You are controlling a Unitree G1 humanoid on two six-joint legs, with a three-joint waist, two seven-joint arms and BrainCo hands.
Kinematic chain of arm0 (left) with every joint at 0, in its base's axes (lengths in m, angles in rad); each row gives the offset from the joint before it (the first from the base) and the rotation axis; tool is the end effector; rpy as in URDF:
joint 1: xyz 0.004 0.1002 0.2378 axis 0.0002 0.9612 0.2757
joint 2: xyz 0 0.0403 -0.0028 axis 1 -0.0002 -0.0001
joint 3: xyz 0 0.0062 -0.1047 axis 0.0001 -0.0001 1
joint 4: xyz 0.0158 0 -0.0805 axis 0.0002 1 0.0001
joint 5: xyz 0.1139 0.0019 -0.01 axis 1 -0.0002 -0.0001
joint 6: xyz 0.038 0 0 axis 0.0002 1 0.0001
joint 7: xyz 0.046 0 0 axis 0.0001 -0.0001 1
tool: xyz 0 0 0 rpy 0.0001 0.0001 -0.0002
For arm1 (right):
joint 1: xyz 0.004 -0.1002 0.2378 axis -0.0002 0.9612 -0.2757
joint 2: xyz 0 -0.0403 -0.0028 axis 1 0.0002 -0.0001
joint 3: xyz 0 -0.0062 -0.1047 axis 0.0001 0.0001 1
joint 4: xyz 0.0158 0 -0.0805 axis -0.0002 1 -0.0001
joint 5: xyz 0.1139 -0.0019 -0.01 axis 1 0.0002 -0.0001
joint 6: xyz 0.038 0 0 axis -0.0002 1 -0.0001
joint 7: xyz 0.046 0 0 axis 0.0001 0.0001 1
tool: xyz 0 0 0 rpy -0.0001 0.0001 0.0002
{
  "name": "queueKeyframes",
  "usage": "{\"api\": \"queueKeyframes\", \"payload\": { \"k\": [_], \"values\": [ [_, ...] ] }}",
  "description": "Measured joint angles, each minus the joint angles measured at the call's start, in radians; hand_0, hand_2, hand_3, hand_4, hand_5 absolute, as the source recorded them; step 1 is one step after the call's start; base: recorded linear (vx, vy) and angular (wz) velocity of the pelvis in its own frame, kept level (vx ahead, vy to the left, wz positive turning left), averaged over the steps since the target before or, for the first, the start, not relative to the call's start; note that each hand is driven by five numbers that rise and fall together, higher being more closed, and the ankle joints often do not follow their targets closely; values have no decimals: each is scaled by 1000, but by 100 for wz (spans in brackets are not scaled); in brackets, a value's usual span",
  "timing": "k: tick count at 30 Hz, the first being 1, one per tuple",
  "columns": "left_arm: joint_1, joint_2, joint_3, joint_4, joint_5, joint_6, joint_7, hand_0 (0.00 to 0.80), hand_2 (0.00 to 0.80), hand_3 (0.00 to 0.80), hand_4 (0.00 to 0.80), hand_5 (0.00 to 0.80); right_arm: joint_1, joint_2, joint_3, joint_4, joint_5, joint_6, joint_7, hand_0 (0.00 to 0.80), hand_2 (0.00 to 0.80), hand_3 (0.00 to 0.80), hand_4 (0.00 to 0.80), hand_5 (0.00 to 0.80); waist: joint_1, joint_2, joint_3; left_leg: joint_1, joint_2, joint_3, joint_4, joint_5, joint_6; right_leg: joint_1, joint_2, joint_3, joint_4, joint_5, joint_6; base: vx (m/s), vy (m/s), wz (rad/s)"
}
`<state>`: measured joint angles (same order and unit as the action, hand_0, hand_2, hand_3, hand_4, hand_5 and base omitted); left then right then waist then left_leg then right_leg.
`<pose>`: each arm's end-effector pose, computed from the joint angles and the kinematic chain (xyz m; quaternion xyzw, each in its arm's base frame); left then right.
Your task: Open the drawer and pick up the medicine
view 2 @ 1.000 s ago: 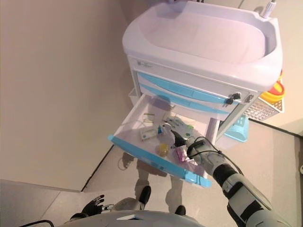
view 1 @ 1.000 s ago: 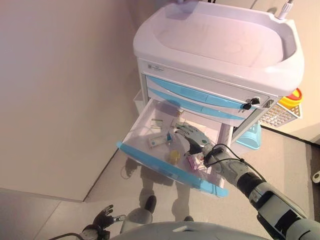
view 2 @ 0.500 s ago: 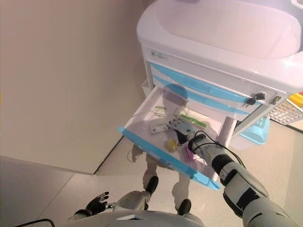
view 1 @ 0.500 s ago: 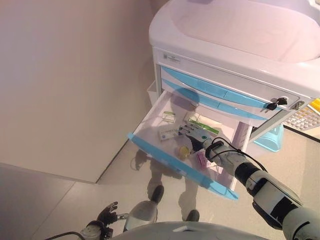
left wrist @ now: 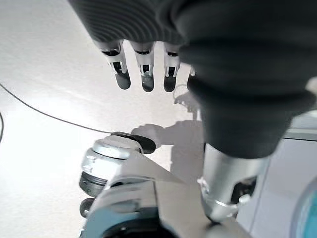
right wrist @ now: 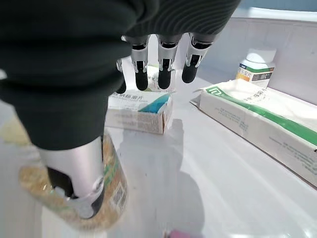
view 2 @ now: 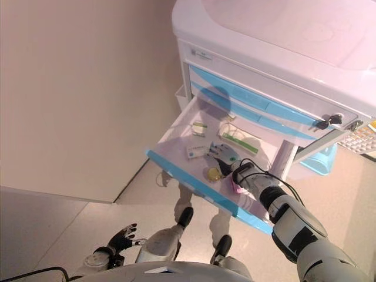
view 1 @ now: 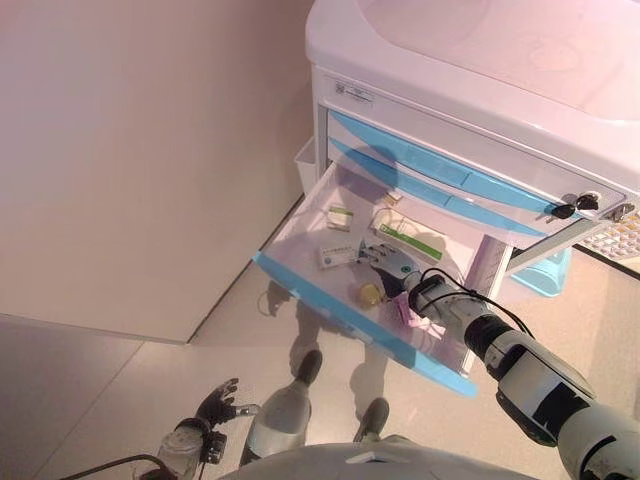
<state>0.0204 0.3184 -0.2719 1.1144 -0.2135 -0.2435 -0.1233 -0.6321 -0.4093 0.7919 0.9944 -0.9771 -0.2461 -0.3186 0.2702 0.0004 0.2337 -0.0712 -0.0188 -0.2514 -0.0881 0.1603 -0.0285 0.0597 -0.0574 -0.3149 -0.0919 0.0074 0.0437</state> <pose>0.0969 0.2376 -0.1154 0.0897 0.4457 -0.0411 0.8897 0.2885 -0.1705 -0.0072 -0.7460 -0.0830 0.2759 0.6005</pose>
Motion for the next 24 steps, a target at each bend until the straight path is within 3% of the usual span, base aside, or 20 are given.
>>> {"api": "queueKeyframes", "payload": {
  "k": [15, 24],
  "values": [
    [-11, 8, -7, -1, 0, 0, 0, 0, 0, 0, 0, 0, 0, 2, 12, 17, -36, -61, 1, 0, 0, 0, 0, 0, 0, -7, 4, -5, 0, 1, 0, 0, 0, -4, 0, 4, 0, 0, 0, 0, 0, 0],
    [-12, 8, -7, -1, 1, 1, -1, 0, 0, 0, 0, 0, 0, 6, 12, 17, -36, -64, 1, 0, 0, 0, 0, 0, 0, -12, 7, -6, 0, 1, 0, 0, 0, -4, 0, 4, 0, 0, 0, 0, 0, 0]
  ]
}}
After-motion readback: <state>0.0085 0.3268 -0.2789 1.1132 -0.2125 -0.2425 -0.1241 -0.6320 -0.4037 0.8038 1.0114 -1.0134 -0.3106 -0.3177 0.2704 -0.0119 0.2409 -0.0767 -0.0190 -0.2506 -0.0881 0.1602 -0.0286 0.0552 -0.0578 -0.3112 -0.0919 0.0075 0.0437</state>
